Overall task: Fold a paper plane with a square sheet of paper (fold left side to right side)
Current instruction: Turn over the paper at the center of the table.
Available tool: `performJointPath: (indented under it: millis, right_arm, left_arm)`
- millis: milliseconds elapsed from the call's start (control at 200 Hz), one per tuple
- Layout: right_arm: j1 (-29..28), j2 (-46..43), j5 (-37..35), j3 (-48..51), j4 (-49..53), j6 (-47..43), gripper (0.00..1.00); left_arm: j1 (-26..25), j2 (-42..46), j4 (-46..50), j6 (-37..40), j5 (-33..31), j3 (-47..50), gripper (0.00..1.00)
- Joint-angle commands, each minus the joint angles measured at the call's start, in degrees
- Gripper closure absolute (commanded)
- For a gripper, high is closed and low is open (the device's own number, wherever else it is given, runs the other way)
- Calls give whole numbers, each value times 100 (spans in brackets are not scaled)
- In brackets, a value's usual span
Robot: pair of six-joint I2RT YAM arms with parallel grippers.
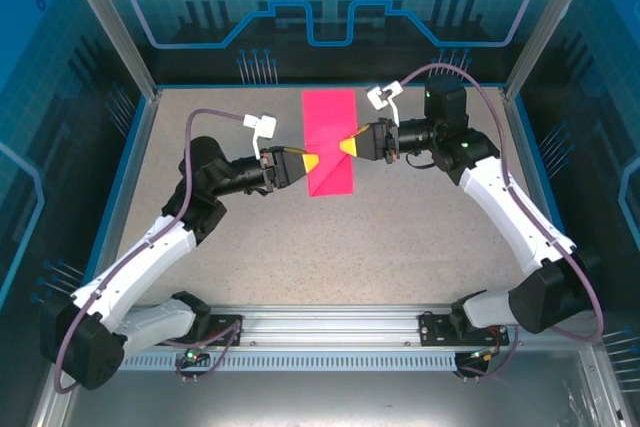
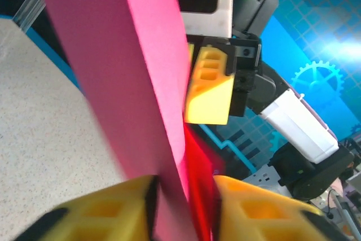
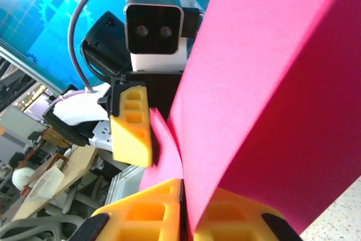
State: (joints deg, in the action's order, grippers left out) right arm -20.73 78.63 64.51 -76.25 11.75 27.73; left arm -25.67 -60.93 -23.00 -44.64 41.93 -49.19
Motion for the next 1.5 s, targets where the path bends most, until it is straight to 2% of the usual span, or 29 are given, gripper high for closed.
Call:
performJointPath:
  millis: [0, 45, 120, 165, 230, 305, 380, 435, 540, 665, 790, 895, 1030, 1185, 1495]
  right_arm:
    - [24, -40, -63, -230, 451, -248, 77]
    - [118, -74, -179, -330, 852, -490, 70]
    - [384, -167, -521, -415, 1470, -867, 62]
    - [575, -242, -965, -445, 1927, -1078, 56]
    - [931, -366, -1557, -373, 2383, -1227, 52]
    - [1282, -537, -2704, -254, 2945, -1386, 47]
    - [1472, -770, -4112, -74, 3413, -1509, 40]
    - [1621, -967, -4872, 160, 3517, -1511, 36]
    - [1973, -1446, -5531, 752, 3347, -1447, 22]
    - [2398, -1816, -5458, 1216, 3167, -1462, 12]
    - [2652, -1870, -5322, 1326, 3269, -1578, 1]
    - [2767, -1886, -5205, 1357, 3349, -1658, 1]
    - [2855, -1971, -5147, 1391, 3408, -1769, 1]
    - [2896, -2040, -5133, 1420, 3500, -1908, 1]
    - [2893, -2071, -5122, 1470, 3672, -2057, 1]
  left_arm:
    - [-34, 159, 214, 217, -25, -220, 84]
    - [-28, 185, 548, 375, -125, -278, 85]
    - [-64, 229, 1522, 808, -477, -484, 94]
    - [-124, 226, 2252, 1186, -828, -679, 98]
    - [-292, 176, 3324, 1668, -1446, -984, 100]
    - [-645, 19, 4447, 2186, -2406, -1378, 100]
    - [-1146, -265, 5459, 2529, -3708, -1765, 100]
    - [-1525, -567, 6120, 2616, -4615, -2043, 100]
    - [-2095, -1288, 7174, 2358, -6108, -2505, 100]
    - [-2540, -2271, 8542, 1364, -7635, -3138, 100]
    - [-2863, -3267, 9611, 540, -8514, -3779, 100]
    - [-2901, -3966, 9998, 105, -8590, -4072, 100]
    - [-2900, -4785, 9922, -138, -8297, -4223, 100]
    - [-2889, -5472, 9424, -84, -7555, -4561, 100]
    - [-2709, -6283, 8468, 192, -6130, -5063, 100]
